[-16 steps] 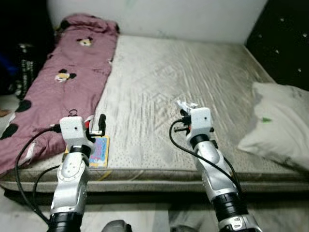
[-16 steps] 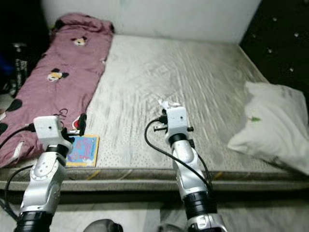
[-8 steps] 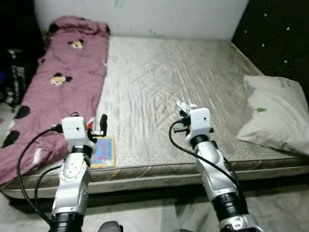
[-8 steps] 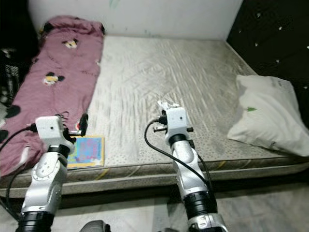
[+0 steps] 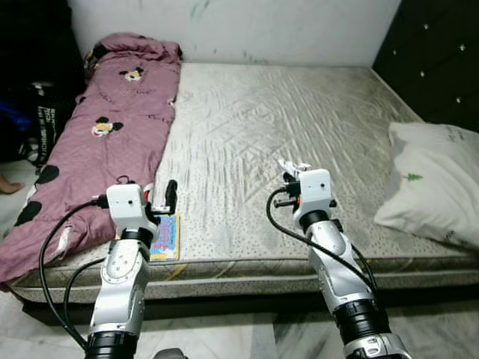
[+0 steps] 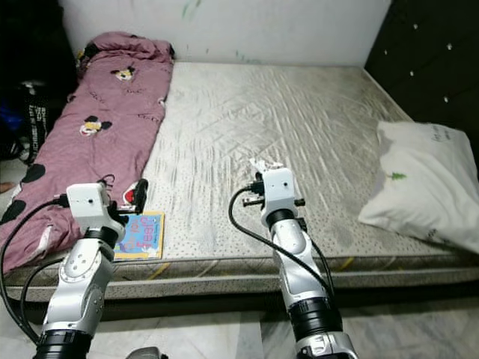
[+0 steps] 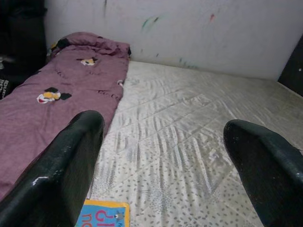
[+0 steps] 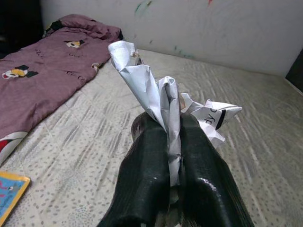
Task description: Clean up the room
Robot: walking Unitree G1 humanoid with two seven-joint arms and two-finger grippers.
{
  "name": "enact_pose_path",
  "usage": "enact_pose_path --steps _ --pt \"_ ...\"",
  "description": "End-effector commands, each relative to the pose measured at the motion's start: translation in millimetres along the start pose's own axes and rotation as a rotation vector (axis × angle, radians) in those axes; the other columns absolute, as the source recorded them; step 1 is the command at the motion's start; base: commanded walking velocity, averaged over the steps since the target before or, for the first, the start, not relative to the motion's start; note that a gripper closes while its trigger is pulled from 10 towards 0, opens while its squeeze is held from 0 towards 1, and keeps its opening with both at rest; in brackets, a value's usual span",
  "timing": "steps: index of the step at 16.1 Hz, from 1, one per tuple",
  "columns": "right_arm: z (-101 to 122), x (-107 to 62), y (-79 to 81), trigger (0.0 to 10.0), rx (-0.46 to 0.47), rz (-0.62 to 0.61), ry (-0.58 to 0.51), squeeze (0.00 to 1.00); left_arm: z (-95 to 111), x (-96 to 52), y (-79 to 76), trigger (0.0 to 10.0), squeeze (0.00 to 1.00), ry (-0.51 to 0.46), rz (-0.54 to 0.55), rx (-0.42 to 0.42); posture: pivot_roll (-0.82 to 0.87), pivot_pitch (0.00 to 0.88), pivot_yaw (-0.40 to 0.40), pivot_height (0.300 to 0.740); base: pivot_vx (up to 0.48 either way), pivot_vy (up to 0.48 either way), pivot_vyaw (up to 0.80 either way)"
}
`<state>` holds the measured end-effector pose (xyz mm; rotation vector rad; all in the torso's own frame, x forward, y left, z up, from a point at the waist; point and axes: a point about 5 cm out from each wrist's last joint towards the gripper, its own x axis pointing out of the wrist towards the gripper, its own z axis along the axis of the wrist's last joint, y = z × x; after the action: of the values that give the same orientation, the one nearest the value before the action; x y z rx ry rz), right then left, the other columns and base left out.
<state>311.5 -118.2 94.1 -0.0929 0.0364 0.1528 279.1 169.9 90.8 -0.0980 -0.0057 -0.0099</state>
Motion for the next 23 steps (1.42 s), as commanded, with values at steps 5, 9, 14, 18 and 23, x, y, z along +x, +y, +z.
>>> enact_pose_path --steps 5,9,14,18,23 --pt "1.0 1.4 -1.1 10.0 0.011 -0.004 0.001 0.0 2.4 0.1 1.3 10.0 0.0 -0.005 0.003 0.005 0.09 0.0 -0.057 0.74 0.319 0.0 0.0" --pt "0.5 2.0 -2.5 10.0 0.02 -0.013 0.005 0.0 0.2 0.4 2.7 10.0 0.0 0.012 0.022 -0.002 0.09 0.0 -0.055 0.74 0.143 0.0 0.0" --pt "0.0 2.0 -3.8 10.0 0.025 -0.022 0.006 0.0 0.5 0.8 1.8 10.0 0.0 0.008 0.017 -0.006 0.09 0.0 -0.055 0.74 0.0 0.0 0.0" --pt "-0.1 2.1 -4.2 10.0 0.023 -0.02 0.007 0.0 0.3 0.9 1.0 10.0 0.0 0.011 0.012 -0.009 0.09 0.0 -0.057 0.74 0.0 0.337 0.0" --pt "-1.2 2.9 -4.1 10.0 0.017 -0.024 0.018 0.0 0.0 1.4 0.8 10.0 0.0 0.014 0.011 -0.003 0.09 0.0 -0.055 0.74 0.0 0.48 0.0"
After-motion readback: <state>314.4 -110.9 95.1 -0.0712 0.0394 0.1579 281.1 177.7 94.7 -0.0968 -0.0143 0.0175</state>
